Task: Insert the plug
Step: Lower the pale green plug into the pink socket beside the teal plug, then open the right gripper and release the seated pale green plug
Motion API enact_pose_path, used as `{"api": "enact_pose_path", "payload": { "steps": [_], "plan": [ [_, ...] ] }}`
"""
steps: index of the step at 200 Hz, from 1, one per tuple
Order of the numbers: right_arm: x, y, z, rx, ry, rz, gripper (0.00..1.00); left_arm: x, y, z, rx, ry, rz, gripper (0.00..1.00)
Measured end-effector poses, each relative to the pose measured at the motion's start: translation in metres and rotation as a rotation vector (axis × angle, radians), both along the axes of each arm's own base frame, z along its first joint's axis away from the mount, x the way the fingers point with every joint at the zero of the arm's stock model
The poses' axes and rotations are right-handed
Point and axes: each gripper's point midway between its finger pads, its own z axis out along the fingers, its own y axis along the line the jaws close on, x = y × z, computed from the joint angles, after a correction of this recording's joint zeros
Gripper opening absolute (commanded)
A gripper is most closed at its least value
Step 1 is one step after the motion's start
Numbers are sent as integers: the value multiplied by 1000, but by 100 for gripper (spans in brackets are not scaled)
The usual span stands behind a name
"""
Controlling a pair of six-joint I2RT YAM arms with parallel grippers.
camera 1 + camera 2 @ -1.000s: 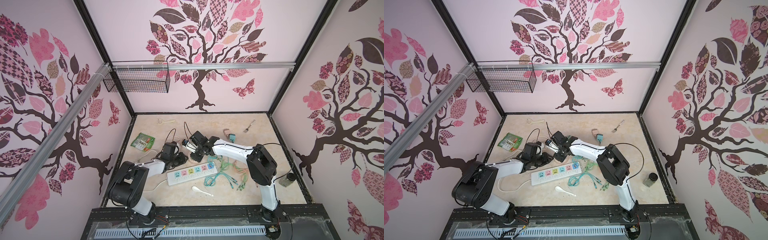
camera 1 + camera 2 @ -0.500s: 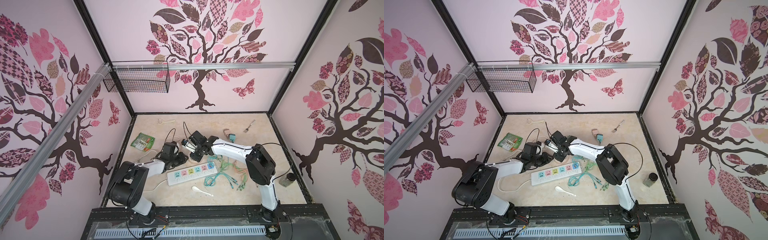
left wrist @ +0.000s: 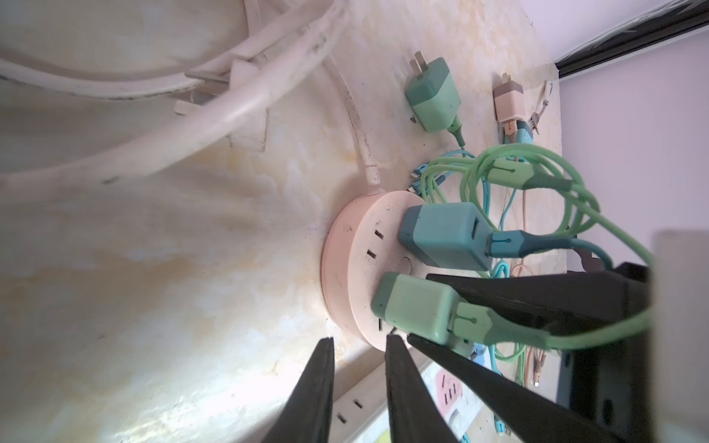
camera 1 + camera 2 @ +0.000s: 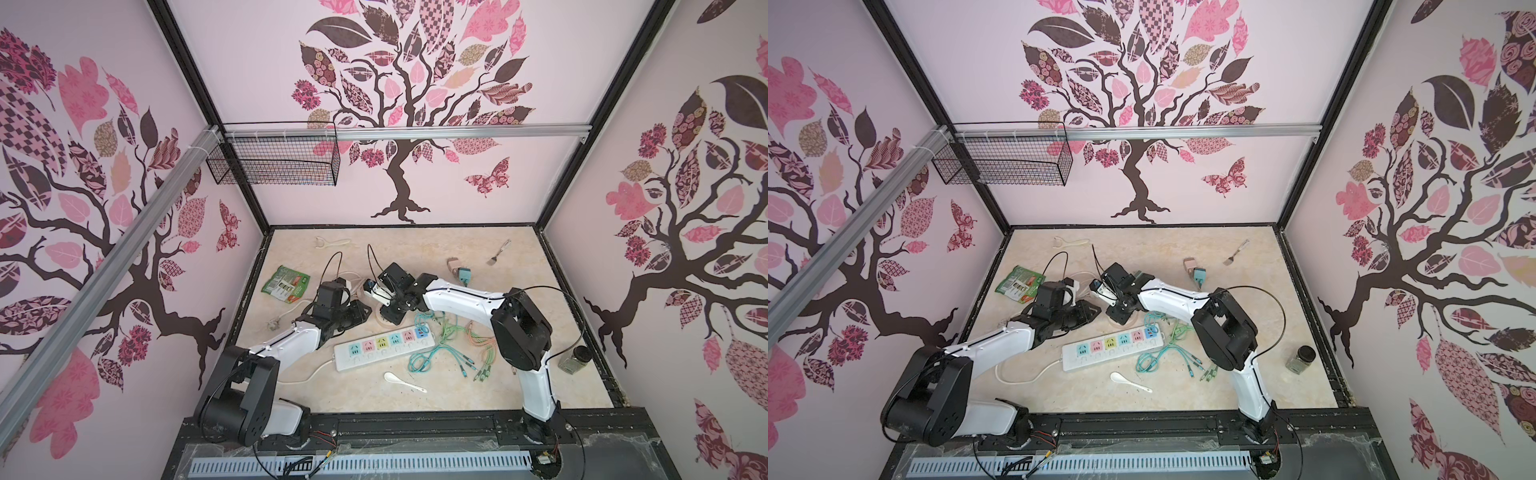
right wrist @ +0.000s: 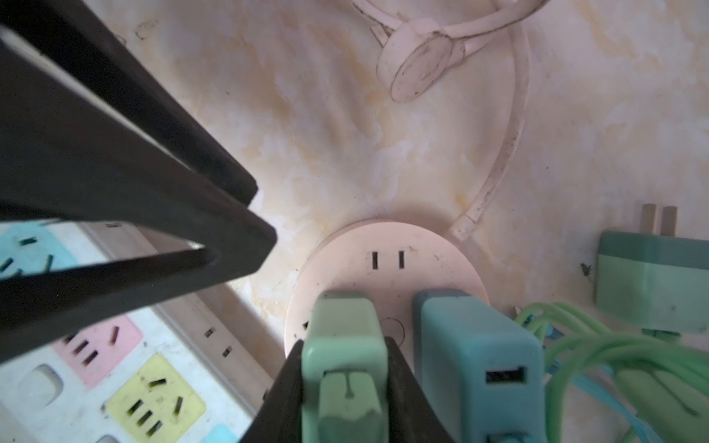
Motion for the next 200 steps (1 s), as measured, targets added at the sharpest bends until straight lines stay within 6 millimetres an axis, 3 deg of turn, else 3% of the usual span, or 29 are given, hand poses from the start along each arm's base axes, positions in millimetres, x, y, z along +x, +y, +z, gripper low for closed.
{"api": "enact_pose_path", "payload": {
  "steps": [71,150,200],
  "plan": [
    [4,9,3,32,-5,1,28,-7,21,23,28,-29,50,39],
    [8,39,7,16,-25,30,32,-8,49,41,26,-67,134,43],
    [-5,36,-9,-35,5,51,47,-13,59,36,28,-48,162,44]
  ]
}}
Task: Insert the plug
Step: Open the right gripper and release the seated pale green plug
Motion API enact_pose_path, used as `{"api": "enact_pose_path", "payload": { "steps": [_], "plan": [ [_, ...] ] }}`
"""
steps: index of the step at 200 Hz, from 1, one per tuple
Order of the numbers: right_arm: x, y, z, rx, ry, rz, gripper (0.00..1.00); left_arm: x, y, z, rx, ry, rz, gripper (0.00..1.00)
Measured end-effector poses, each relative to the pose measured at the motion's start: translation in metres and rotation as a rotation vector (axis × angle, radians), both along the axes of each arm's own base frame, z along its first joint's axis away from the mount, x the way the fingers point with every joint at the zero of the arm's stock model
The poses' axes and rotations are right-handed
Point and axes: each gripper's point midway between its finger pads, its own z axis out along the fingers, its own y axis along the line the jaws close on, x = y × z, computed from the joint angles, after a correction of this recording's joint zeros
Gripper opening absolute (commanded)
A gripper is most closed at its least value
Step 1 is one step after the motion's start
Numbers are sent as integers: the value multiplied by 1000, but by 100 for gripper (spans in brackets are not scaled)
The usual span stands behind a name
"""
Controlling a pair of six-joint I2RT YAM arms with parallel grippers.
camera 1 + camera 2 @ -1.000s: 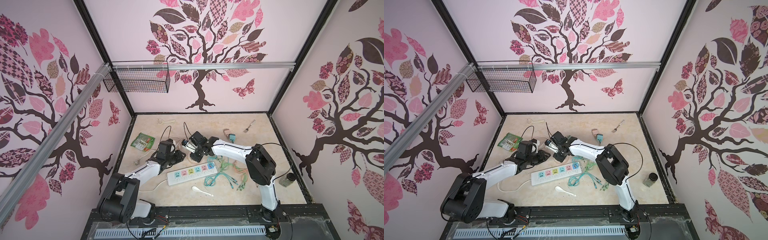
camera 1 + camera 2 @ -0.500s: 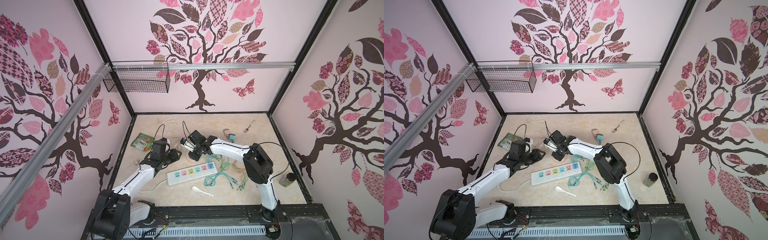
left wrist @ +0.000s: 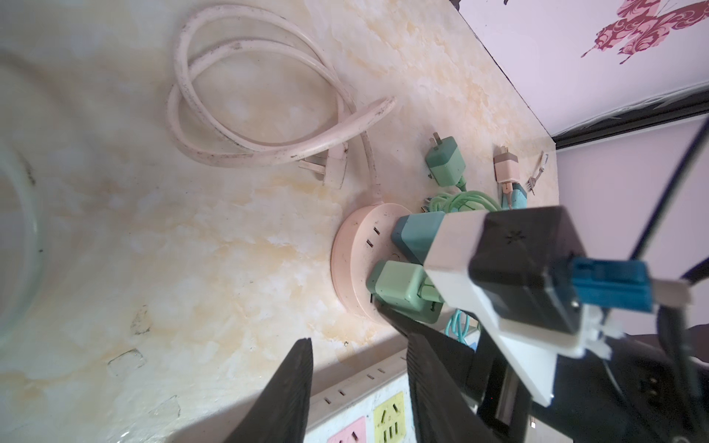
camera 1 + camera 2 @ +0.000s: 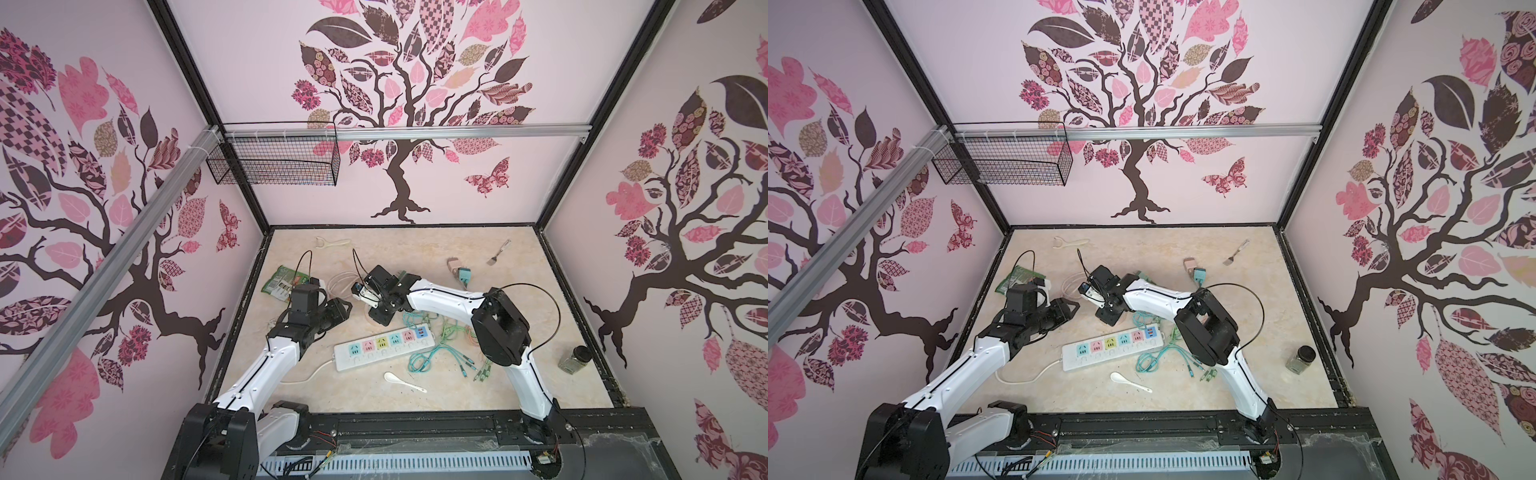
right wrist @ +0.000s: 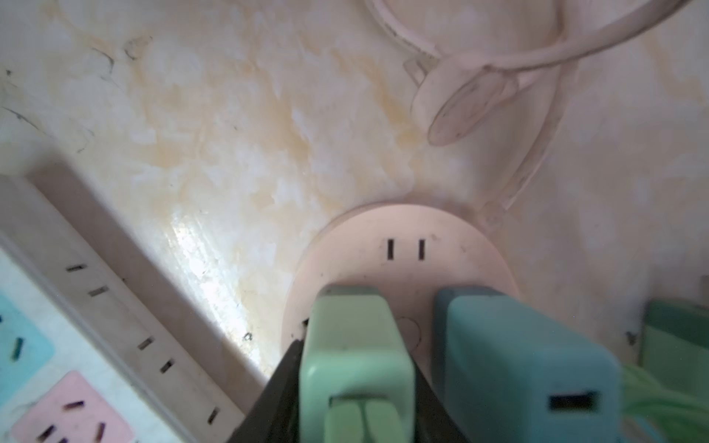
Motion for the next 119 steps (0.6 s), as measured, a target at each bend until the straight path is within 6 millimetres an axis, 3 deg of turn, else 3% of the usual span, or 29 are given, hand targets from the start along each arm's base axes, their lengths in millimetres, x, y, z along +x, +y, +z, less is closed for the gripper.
{"api": "enact_pose_path", "payload": {
  "steps": [10,41,89,119],
  "plan": [
    [-3,0,-1,2,10,0,53,0,0,0,-1,0,0,44],
    [-10,0,0,0,28,6,59,0,0,0,-6,4,2,45],
    [-19,-5,1,-9,74,-20,74,0,-1,0,-10,5,5,45],
    [-24,-7,4,-11,93,-32,78,0,0,0,-11,7,7,45]
  ]
}}
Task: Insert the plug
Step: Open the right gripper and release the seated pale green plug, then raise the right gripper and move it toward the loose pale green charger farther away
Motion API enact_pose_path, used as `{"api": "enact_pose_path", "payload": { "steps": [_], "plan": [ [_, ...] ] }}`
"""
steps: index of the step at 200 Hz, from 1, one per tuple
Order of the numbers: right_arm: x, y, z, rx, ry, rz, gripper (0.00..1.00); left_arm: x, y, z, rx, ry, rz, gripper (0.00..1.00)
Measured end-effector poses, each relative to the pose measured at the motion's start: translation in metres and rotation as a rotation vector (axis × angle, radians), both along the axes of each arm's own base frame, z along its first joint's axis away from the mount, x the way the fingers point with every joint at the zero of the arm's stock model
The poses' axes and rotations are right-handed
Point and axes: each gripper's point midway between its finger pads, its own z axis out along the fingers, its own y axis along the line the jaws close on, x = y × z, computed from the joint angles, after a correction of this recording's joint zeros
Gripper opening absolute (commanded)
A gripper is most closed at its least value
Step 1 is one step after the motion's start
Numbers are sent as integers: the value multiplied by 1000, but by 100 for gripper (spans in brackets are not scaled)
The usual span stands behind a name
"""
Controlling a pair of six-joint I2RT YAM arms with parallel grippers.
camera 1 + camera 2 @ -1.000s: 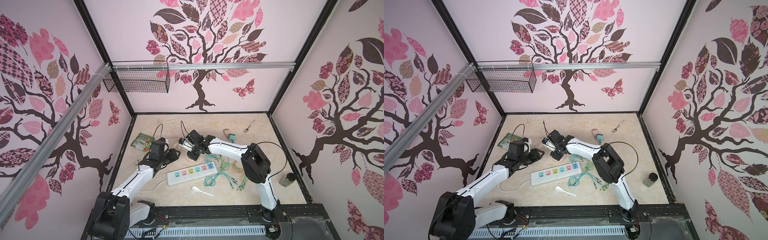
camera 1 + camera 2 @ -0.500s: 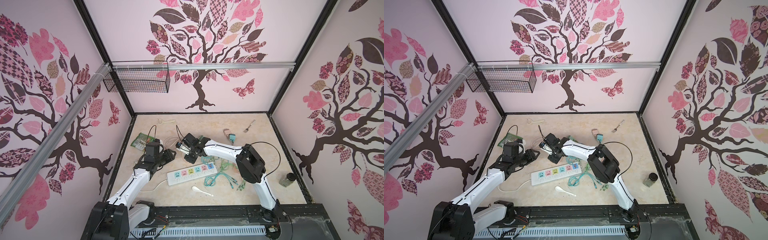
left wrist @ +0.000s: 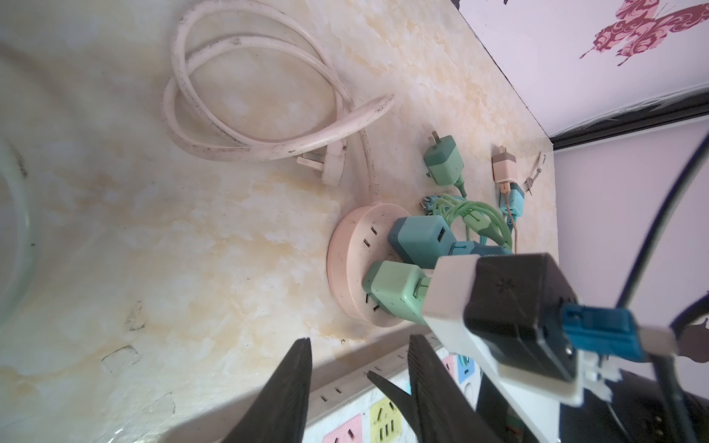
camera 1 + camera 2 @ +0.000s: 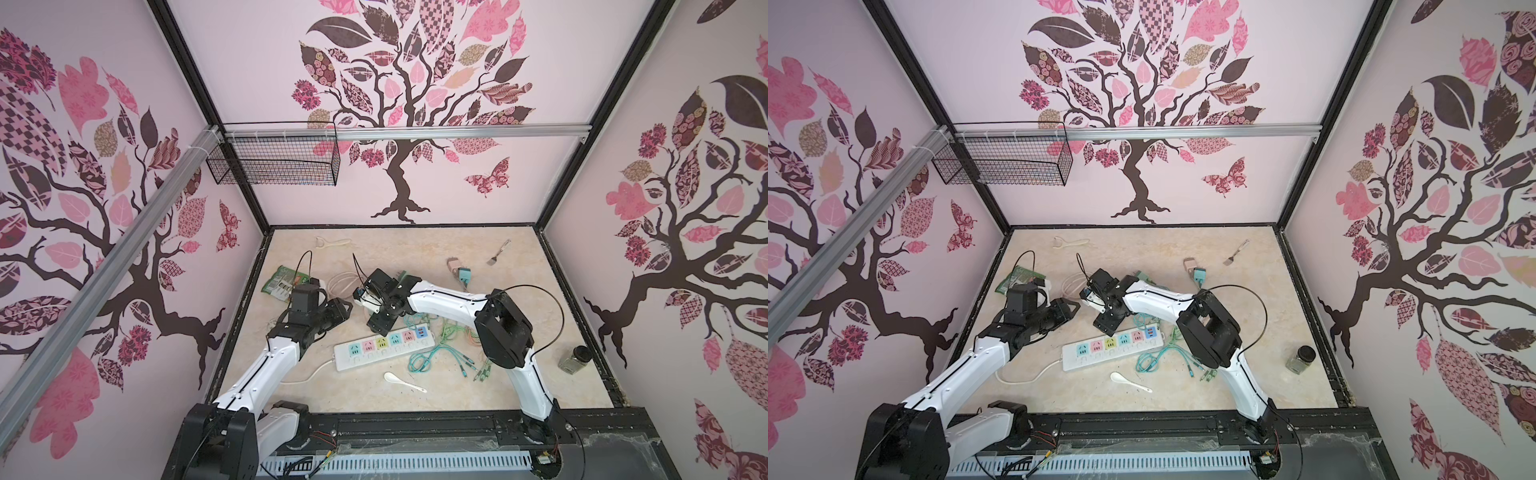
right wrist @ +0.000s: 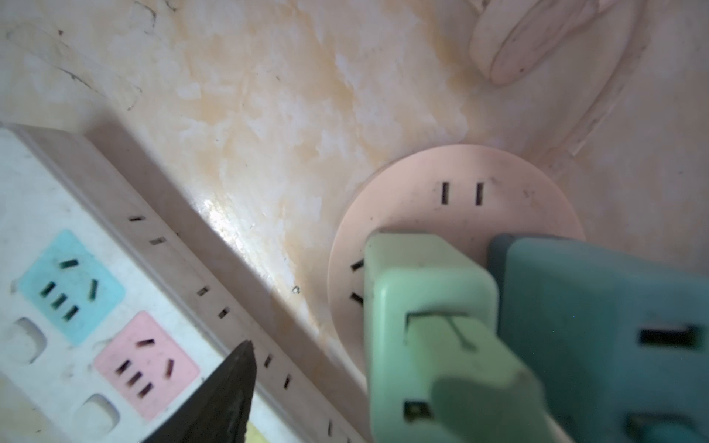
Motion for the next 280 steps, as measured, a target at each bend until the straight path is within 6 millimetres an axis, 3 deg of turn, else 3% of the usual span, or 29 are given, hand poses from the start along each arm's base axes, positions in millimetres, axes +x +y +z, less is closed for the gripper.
{"api": "enact_pose_path", "payload": {
  "steps": [75,140,160,180,202,225,248,280],
  "plan": [
    [-26,-4,32,70,70,17,85,-1,1,1,-1,1,3,46],
    [-72,-12,40,169,243,103,83,-6,4,10,-1,-18,11,49],
    [-86,-14,58,247,286,151,83,-8,6,15,-1,-28,16,53],
    [-91,-19,89,358,302,182,83,-10,7,18,3,-38,22,56],
    [-74,-30,132,517,255,168,83,-11,9,20,8,-42,28,58],
    [-33,-57,161,648,157,53,83,-13,11,22,11,-46,33,60],
    [14,-86,166,689,73,-109,79,-15,11,25,12,-52,34,60],
    [71,-118,147,619,-33,-296,80,-18,12,26,12,-50,34,60]
  ]
}}
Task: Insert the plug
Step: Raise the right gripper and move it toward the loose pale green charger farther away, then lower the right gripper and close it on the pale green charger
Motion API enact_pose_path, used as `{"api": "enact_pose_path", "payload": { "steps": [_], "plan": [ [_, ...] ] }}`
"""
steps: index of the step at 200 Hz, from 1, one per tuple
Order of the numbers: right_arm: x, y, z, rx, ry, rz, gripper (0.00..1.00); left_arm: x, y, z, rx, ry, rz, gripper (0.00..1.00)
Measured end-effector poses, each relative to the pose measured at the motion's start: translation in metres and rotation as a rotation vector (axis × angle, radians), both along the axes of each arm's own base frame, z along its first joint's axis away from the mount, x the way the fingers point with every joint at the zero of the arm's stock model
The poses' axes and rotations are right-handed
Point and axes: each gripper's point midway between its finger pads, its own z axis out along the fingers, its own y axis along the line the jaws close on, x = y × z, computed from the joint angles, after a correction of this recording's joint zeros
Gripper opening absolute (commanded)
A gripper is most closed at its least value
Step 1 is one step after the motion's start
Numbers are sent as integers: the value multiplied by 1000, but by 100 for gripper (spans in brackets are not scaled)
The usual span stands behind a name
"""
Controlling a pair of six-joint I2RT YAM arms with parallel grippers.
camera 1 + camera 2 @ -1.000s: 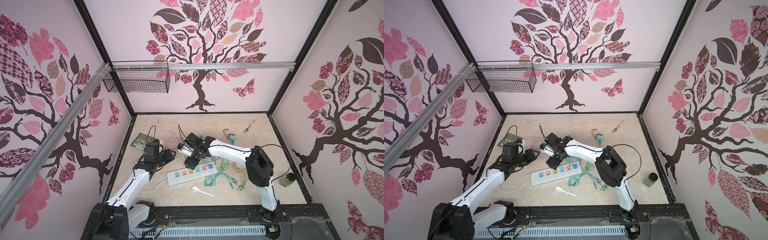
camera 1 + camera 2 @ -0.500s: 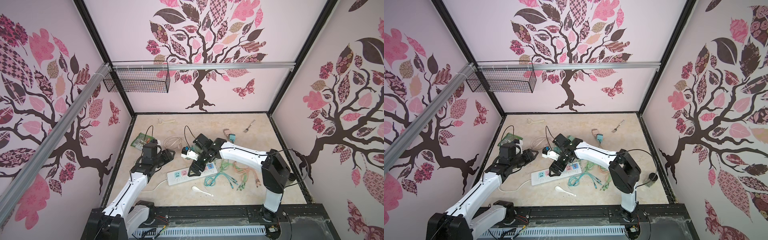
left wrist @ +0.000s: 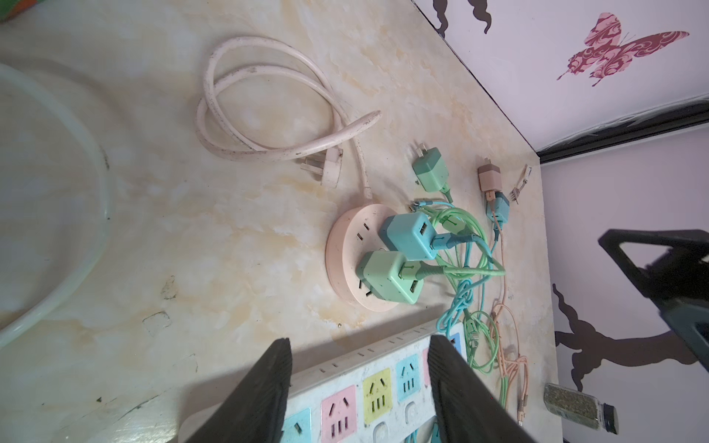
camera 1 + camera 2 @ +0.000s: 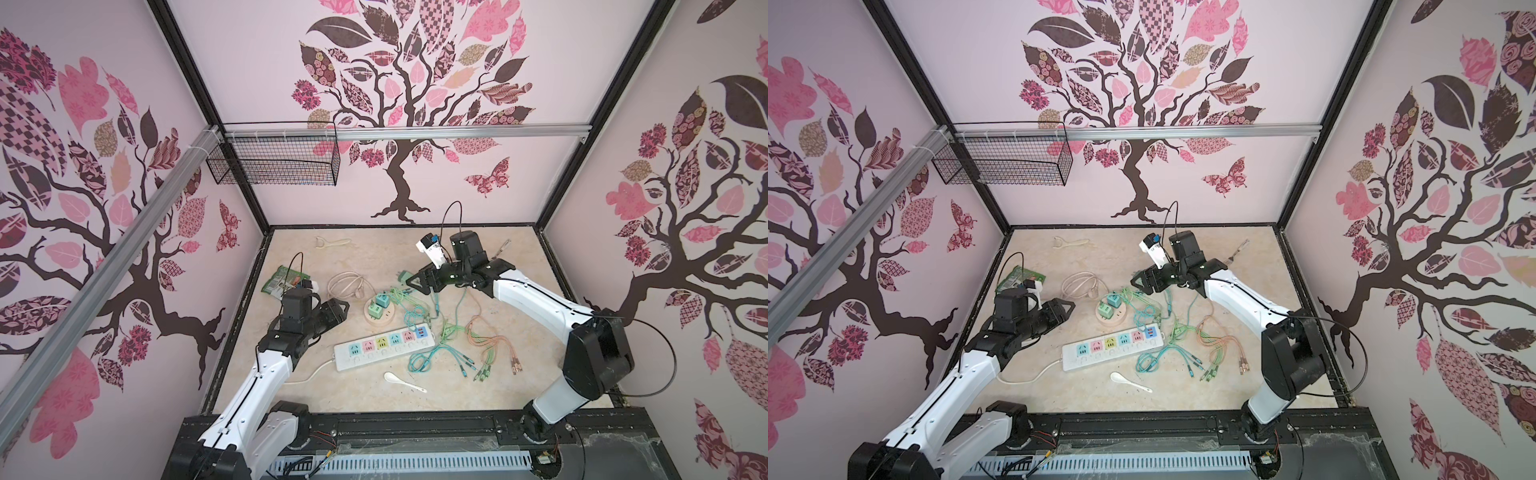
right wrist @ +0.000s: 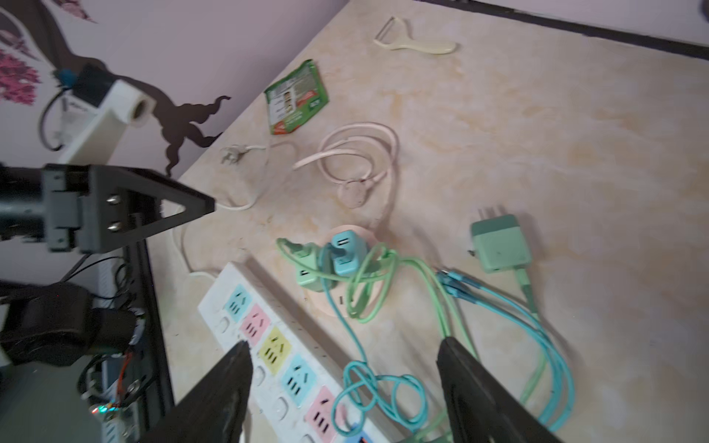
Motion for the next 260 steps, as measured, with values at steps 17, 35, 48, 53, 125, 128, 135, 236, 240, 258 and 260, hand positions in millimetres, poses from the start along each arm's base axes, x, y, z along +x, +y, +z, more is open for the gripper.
{"api": "enact_pose_path", "payload": {
  "steps": [17,35,48,53,125,128,135,236,240,258,260],
  "plan": [
    [22,-4,-19,-78,-16,-48,82,-1,0,1,-1,-2,0,61],
    [37,-8,-43,-168,-28,-77,84,-2,0,4,-2,-10,0,61],
    [48,-14,-61,-239,-31,-94,84,-3,0,6,-4,-17,0,61],
    [50,-15,-68,-263,-30,-97,84,-3,0,7,-4,-19,0,62],
    [82,-20,-117,-425,-28,-104,84,-4,1,11,-8,-35,1,62],
    [84,-20,-117,-427,-29,-105,84,-4,1,11,-8,-35,1,62],
    [86,-19,-120,-429,-28,-103,83,-4,1,12,-9,-37,0,62],
    [102,-1,-157,-418,43,-76,78,-6,3,16,-7,-49,3,62],
    [102,-1,-158,-417,46,-76,78,-6,3,16,-6,-50,3,62],
    [106,2,-161,-411,54,-80,76,-7,4,16,-4,-50,4,62],
    [106,2,-161,-410,55,-81,76,-7,4,16,-5,-49,4,62]
  ]
}}
